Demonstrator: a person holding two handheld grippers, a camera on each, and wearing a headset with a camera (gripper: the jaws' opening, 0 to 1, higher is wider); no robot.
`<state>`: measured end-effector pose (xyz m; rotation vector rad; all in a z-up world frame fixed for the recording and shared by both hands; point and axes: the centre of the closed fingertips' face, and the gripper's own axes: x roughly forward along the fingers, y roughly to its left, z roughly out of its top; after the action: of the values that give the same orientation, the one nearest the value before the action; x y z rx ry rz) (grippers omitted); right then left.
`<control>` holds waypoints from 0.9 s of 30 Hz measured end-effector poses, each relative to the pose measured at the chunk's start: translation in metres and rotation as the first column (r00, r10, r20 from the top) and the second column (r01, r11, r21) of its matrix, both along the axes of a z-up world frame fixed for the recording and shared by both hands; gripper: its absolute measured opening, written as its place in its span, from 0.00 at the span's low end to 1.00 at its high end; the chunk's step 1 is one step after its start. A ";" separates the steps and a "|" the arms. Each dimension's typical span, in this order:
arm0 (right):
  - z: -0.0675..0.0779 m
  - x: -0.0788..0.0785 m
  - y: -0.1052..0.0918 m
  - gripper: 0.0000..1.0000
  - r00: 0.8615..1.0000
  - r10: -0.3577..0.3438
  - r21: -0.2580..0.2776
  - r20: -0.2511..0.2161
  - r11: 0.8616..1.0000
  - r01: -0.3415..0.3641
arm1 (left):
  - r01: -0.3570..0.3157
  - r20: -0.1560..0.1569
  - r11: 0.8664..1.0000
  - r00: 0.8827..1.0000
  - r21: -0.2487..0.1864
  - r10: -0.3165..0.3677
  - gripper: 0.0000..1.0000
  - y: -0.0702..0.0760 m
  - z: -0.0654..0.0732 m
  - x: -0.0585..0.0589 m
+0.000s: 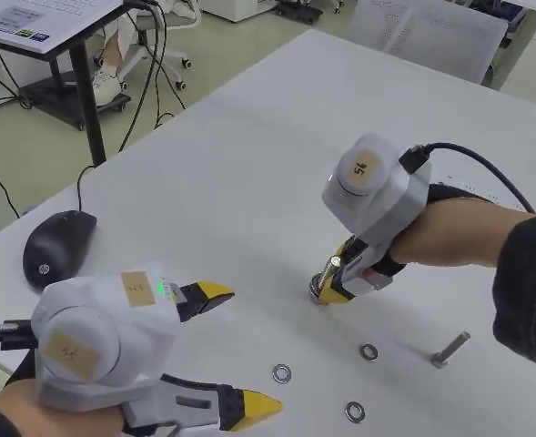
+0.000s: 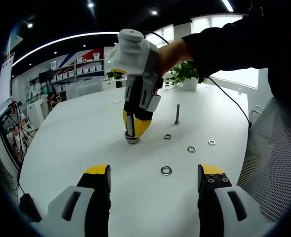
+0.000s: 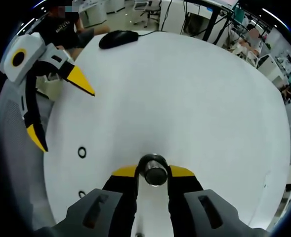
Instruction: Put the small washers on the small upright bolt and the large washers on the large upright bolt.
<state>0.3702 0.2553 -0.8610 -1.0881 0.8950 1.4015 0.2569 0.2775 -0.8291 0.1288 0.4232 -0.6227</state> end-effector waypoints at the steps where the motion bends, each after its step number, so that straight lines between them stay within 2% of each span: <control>1: -0.001 0.000 0.000 0.24 1.000 0.002 -0.001 0.002 1.000 -0.002 | 0.000 0.001 1.000 1.000 -0.001 0.000 0.71 0.000 0.000 0.000; 8: -0.001 0.000 -0.001 0.24 1.000 0.002 -0.002 -0.010 1.000 -0.002 | 0.003 -0.001 1.000 1.000 -0.003 -0.003 0.71 -0.001 0.000 0.000; 11: -0.002 0.000 -0.001 0.25 1.000 0.020 -0.005 0.003 1.000 -0.020 | 0.005 -0.001 1.000 1.000 -0.003 -0.005 0.71 -0.002 0.000 0.000; 20: -0.001 0.001 -0.002 0.25 1.000 0.017 0.000 0.003 1.000 -0.017 | 0.009 -0.003 1.000 1.000 -0.003 -0.009 0.70 -0.001 -0.001 0.000; 27: -0.005 0.000 -0.010 0.26 1.000 0.010 -0.021 -0.001 1.000 -0.010 | 0.012 -0.005 1.000 1.000 -0.003 -0.012 0.70 -0.002 -0.001 0.000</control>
<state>0.3707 0.2452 -0.8657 -1.1098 0.9073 1.4038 0.2572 0.2752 -0.8301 0.1273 0.4265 -0.6354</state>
